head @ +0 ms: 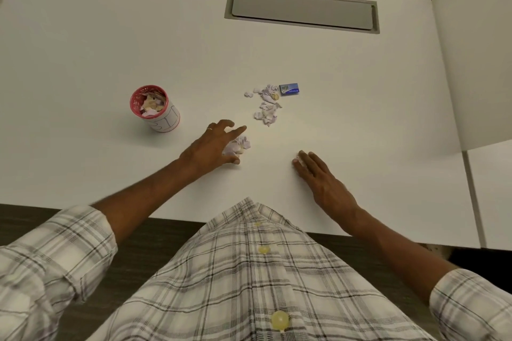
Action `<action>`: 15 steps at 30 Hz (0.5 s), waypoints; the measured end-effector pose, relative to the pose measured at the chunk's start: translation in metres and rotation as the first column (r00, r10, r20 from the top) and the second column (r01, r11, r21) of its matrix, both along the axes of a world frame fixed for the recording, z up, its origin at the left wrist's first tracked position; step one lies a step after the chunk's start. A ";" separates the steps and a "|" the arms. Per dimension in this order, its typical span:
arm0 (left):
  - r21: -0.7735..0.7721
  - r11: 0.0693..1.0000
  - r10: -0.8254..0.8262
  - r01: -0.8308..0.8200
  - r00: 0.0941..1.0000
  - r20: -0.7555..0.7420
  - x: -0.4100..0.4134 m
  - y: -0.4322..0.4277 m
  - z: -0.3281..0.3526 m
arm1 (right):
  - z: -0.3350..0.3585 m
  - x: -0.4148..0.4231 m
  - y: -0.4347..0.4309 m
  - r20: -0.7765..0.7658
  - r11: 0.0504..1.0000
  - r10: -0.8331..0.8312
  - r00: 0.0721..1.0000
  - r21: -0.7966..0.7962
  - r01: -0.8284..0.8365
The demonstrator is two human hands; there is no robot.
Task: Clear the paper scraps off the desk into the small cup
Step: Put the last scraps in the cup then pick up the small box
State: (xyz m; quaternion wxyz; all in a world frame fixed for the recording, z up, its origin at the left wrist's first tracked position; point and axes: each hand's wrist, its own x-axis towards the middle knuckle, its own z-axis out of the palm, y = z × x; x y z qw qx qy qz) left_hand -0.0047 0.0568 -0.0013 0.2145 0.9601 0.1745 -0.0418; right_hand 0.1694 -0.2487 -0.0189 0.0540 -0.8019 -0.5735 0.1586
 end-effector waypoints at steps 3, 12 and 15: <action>-0.203 0.979 -0.004 -0.011 0.997 -0.072 0.013 -0.006 0.004 | -0.001 -0.002 0.004 0.001 0.999 -0.032 0.999 0.000 0.032; -0.084 0.995 -0.068 0.058 0.990 -0.124 0.012 -0.005 -0.010 | 0.010 0.010 0.036 0.030 0.986 -0.063 0.998 0.158 0.057; -0.104 0.989 -0.112 0.108 0.993 -0.037 0.007 -0.011 -0.015 | 0.013 0.014 0.048 0.006 0.978 -0.093 0.996 0.186 0.090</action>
